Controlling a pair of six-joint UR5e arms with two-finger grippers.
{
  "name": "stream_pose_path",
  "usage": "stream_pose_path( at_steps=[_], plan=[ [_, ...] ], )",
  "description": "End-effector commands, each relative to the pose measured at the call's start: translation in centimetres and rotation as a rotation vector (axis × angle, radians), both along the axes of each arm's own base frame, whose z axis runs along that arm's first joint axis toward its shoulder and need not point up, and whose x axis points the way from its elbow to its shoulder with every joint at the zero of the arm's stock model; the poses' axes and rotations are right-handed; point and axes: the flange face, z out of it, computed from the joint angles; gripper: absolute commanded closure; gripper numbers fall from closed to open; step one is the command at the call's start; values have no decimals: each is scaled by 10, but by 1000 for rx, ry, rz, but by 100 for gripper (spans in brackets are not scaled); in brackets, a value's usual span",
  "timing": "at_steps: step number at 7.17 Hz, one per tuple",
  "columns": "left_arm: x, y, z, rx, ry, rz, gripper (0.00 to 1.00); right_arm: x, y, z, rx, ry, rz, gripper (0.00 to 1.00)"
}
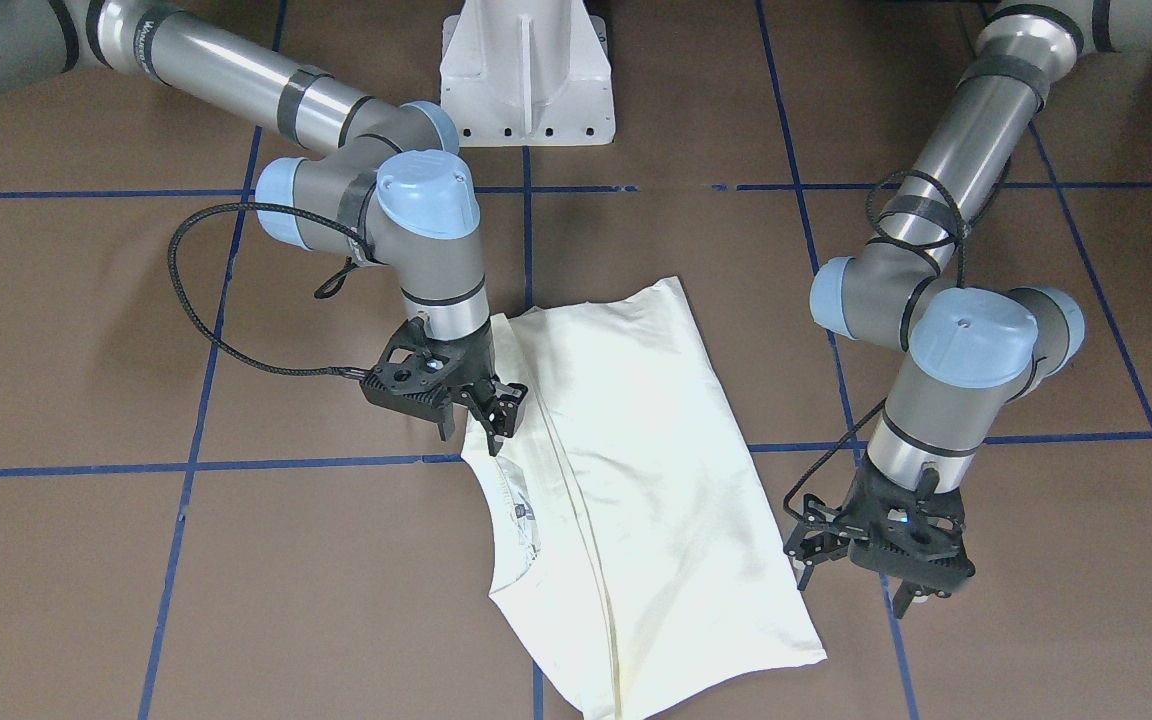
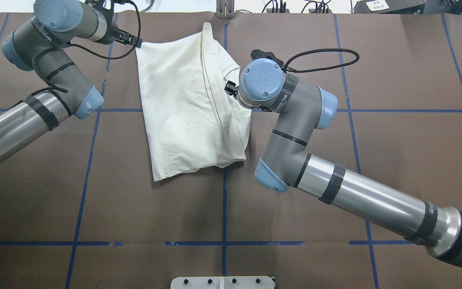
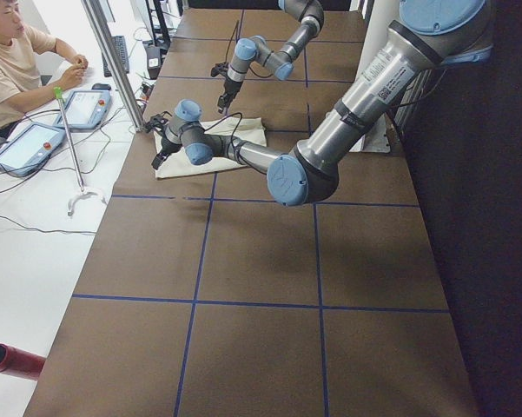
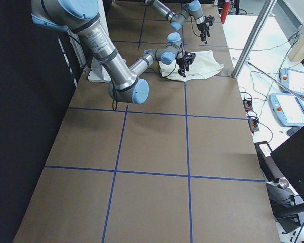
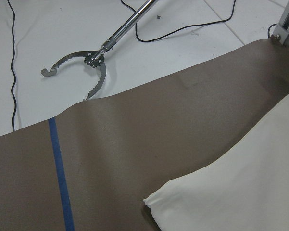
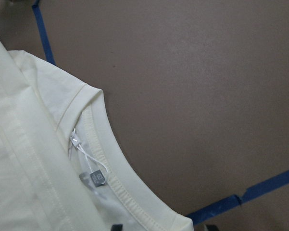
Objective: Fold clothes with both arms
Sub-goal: 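Drag the folded shirt with the right gripper toward the robot, straightening it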
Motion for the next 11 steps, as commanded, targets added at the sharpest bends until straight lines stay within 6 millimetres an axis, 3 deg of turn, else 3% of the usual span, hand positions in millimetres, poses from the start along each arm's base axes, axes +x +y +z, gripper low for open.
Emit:
stream_pose_path(
  at_steps=[1,5,6,7,8,10,11],
  plan=[
    [1,1,0,-3,3,0,0,-19,11,13,-12,29,-20,35],
    [3,3,3,-6,1,2,0,-35,27,24,-10,52,-28,36],
    [3,3,2,-5,2,2,0,-36,28,23,-9,53,-26,42],
    [4,4,7,-8,-1,4,0,-36,28,23,-14,48,-20,78],
    [3,5,7,2,8,3,0,-36,28,23,-13,50,-20,100],
    [5,7,5,6,11,6,0,-34,29,21,-5,51,-24,100],
    [5,6,5,6,10,5,0,-21,36,32,-1,47,-24,100]
  ],
)
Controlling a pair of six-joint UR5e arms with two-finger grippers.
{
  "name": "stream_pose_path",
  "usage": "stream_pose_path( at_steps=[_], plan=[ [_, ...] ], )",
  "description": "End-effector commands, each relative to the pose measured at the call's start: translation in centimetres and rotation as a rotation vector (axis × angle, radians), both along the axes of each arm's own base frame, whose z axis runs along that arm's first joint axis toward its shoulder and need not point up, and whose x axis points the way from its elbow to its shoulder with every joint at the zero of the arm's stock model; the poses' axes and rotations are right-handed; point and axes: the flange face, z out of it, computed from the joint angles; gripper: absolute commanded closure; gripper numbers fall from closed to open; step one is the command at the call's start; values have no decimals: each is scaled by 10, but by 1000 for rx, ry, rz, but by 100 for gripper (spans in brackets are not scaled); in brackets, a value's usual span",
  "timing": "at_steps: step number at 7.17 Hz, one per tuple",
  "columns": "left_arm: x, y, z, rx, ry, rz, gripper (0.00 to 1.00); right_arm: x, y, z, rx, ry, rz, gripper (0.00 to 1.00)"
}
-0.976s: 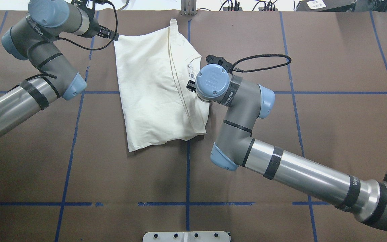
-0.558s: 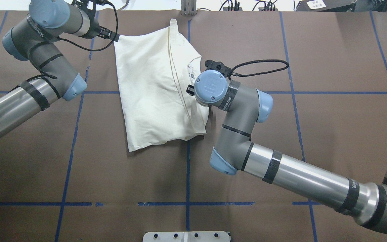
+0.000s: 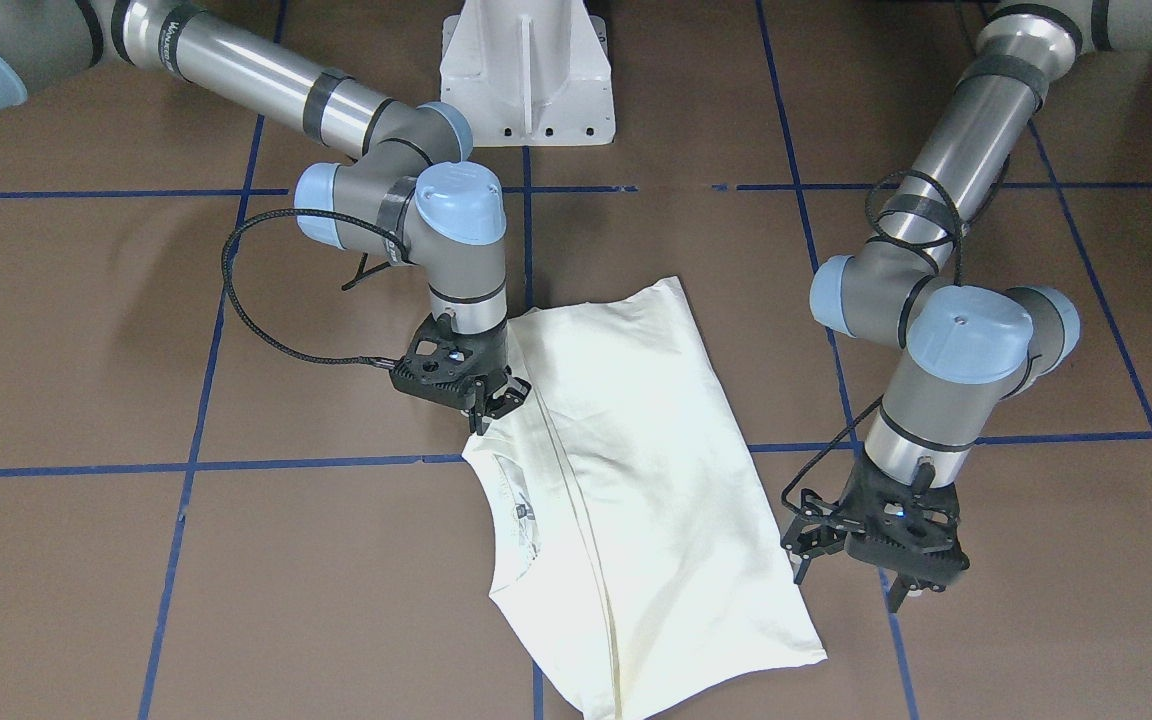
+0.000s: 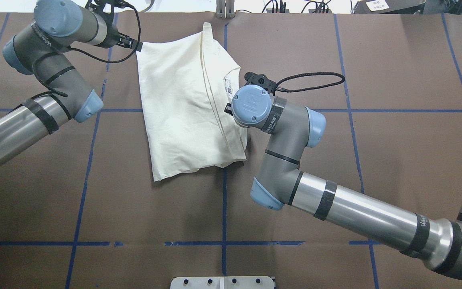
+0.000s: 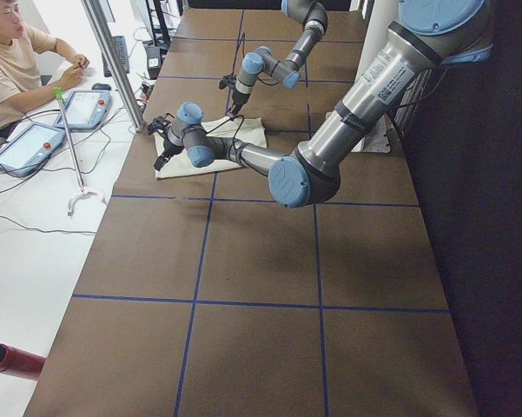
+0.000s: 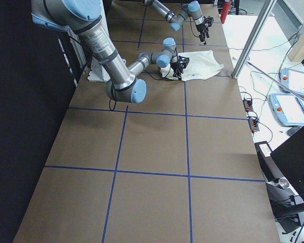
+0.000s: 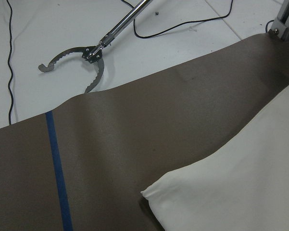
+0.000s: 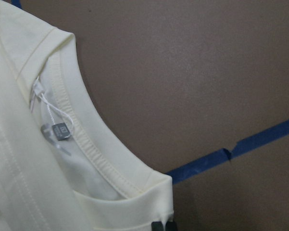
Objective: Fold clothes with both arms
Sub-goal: 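Drag the folded shirt with the right gripper toward the robot, straightening it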
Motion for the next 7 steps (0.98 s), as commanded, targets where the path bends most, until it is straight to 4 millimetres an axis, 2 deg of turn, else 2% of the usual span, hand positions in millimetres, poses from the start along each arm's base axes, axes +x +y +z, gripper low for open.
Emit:
stream_pose_path(
  at_steps=[1,2,3,5,6,7],
  plan=[
    [2,1,0,1,1,3,0,42,24,26,15,-21,-1,100],
    [2,1,0,1,1,3,0,70,47,44,20,-34,-4,100],
    [1,1,-2,4,3,3,0,80,72,55,35,-36,-12,100],
    [3,4,-8,12,11,5,0,80,115,62,67,-36,-5,100],
    [2,4,-11,12,17,2,0,74,126,61,75,-36,15,100],
    [3,6,-9,2,26,-4,0,72,129,62,81,-29,3,1]
  ],
)
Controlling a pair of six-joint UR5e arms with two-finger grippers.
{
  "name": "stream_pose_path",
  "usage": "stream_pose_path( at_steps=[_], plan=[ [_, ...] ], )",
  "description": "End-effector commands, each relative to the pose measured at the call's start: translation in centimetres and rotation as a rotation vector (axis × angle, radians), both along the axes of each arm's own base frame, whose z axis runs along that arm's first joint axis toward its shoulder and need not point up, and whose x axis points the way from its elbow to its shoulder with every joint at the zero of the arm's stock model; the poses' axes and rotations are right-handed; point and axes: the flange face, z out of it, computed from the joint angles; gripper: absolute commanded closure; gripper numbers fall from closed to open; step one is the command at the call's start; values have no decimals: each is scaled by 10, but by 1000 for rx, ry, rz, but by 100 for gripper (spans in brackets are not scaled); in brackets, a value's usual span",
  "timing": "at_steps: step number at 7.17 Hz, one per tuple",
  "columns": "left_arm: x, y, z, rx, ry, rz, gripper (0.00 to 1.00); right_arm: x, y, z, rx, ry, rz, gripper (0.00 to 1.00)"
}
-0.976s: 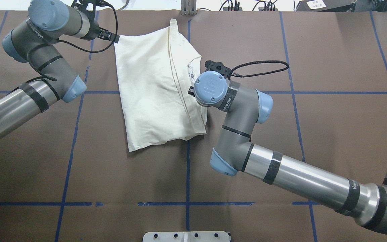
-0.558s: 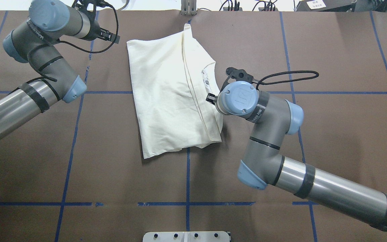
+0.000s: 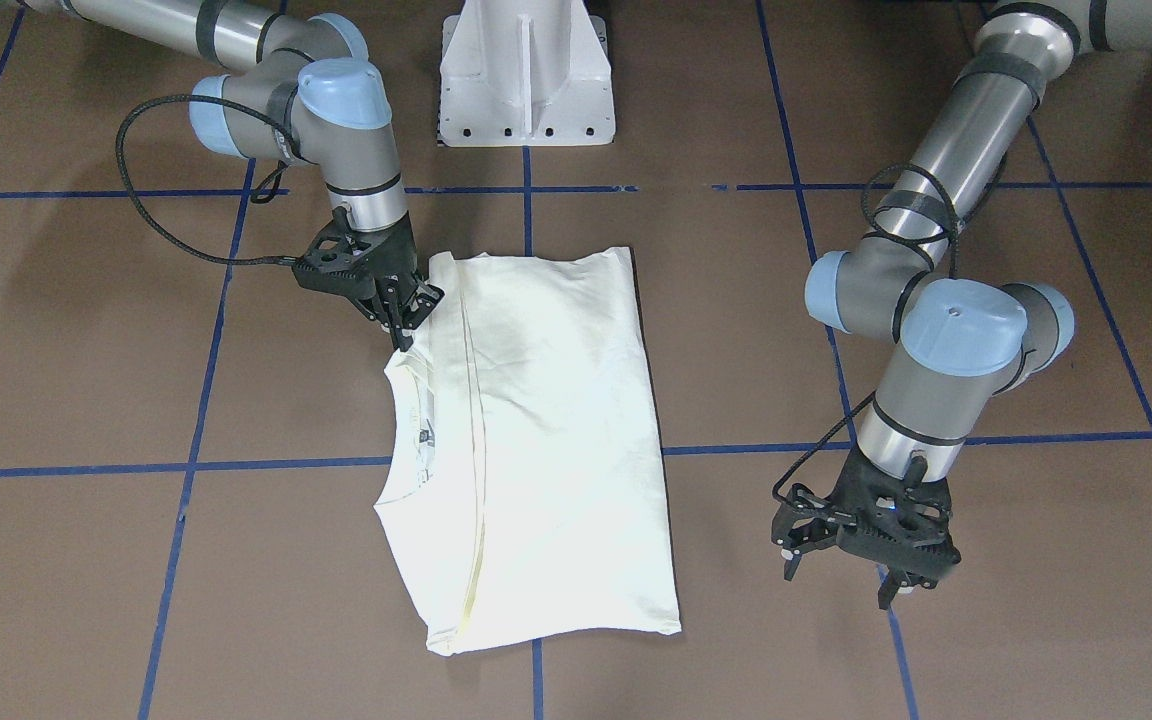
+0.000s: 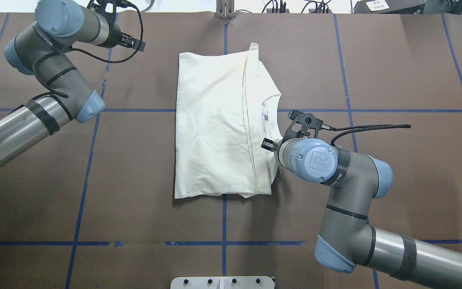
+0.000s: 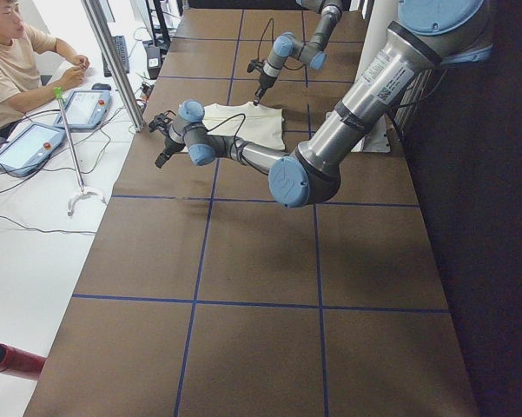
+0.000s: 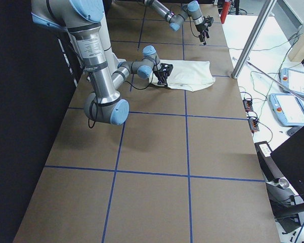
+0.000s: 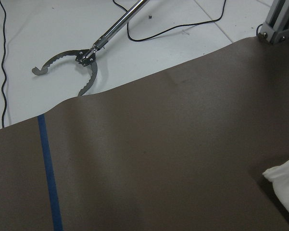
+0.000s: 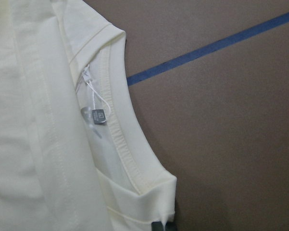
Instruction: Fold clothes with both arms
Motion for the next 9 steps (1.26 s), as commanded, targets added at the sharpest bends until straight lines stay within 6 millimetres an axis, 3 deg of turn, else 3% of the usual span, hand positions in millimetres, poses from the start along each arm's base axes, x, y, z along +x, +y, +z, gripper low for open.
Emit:
stream_pose_path(
  at_steps=[1,2,3,4,5,6,7,8,9],
  plan=[
    [0,4,-8,3,20,-5,0,-8,13,-6,18,1,-11,0],
    [3,14,-4,-2,29,0,0,3,10,-12,69,54,-75,0],
    [4,20,-10,6,38,4,0,19,16,-37,175,123,-169,0],
    [5,21,-10,3,43,3,0,15,46,-44,207,154,-240,0],
    [6,22,-9,0,41,6,0,-3,73,-44,338,264,-317,0],
    [6,22,-6,-2,39,4,0,-13,88,-50,454,332,-369,0],
    [6,23,-7,-1,42,5,0,-24,107,-47,470,335,-406,18],
    [9,24,-7,-1,42,10,0,-26,110,-41,494,362,-444,41],
    [9,25,-7,-1,42,10,0,-29,115,-40,528,385,-479,49]
  ],
)
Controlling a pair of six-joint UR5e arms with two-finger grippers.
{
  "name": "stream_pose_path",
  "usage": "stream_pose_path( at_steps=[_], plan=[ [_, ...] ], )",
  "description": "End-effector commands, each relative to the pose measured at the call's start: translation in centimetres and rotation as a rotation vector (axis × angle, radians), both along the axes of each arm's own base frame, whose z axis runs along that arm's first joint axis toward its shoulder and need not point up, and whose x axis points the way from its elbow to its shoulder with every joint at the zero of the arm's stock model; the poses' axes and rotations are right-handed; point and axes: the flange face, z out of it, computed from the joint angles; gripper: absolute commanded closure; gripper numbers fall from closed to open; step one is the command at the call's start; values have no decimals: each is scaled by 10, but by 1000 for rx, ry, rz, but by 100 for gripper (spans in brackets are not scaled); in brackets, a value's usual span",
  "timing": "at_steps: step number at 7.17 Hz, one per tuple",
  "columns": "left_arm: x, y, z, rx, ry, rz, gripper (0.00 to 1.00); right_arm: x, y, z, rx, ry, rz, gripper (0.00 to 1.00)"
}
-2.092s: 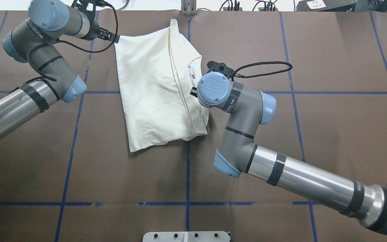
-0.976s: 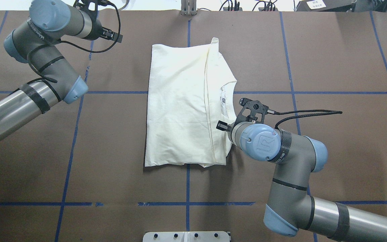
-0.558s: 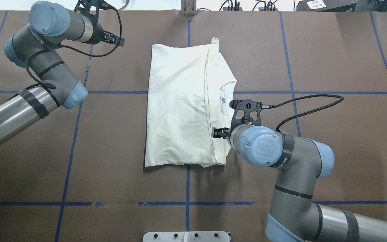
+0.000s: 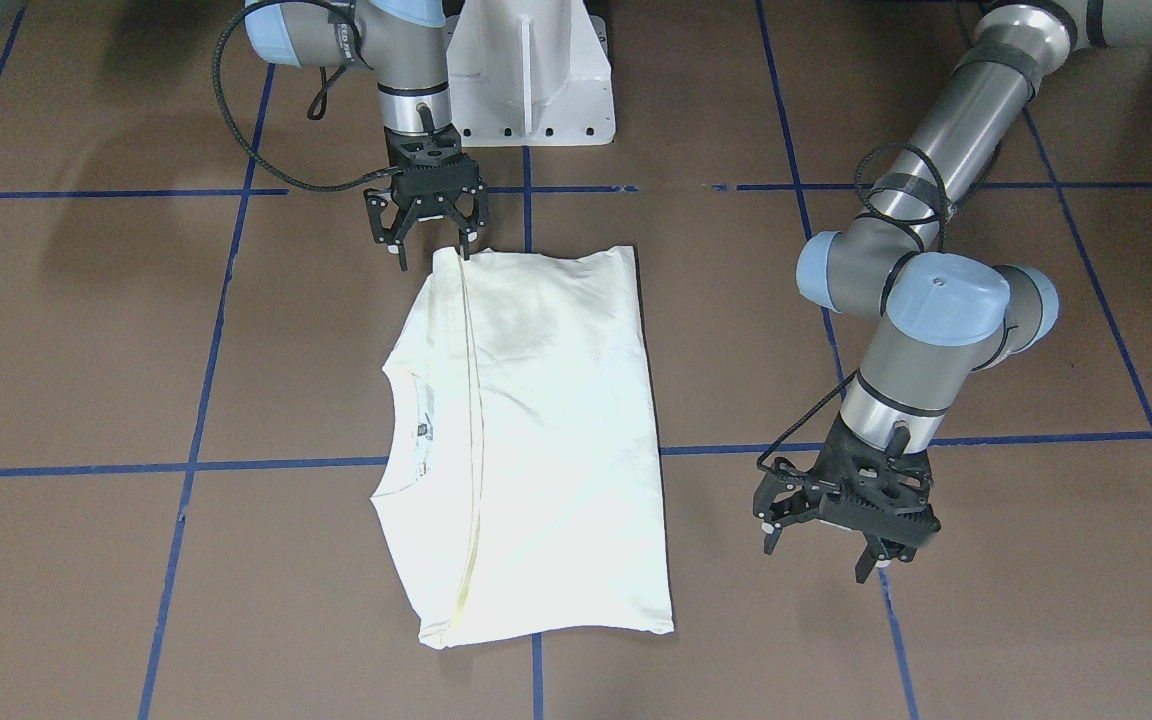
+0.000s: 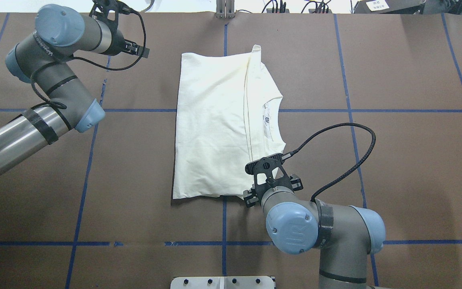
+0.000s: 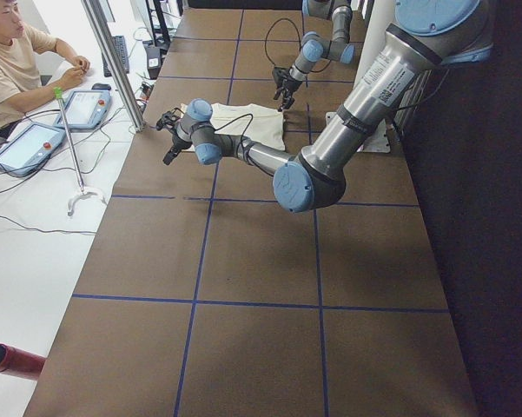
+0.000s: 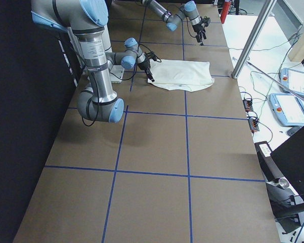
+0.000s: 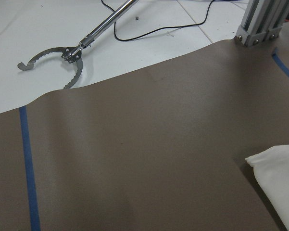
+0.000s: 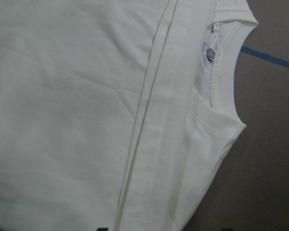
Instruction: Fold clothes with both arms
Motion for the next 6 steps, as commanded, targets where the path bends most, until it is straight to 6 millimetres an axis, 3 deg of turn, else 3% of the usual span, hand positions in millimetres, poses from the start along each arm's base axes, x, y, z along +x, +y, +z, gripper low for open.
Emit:
stream_pose_path(
  at_steps=[1,6],
  plan=[
    [2,1,0,-3,3,1,0,-7,11,3,49,34,-49,51],
    [2,1,0,-4,4,0,0,-14,18,4,50,34,-64,51]
  ],
)
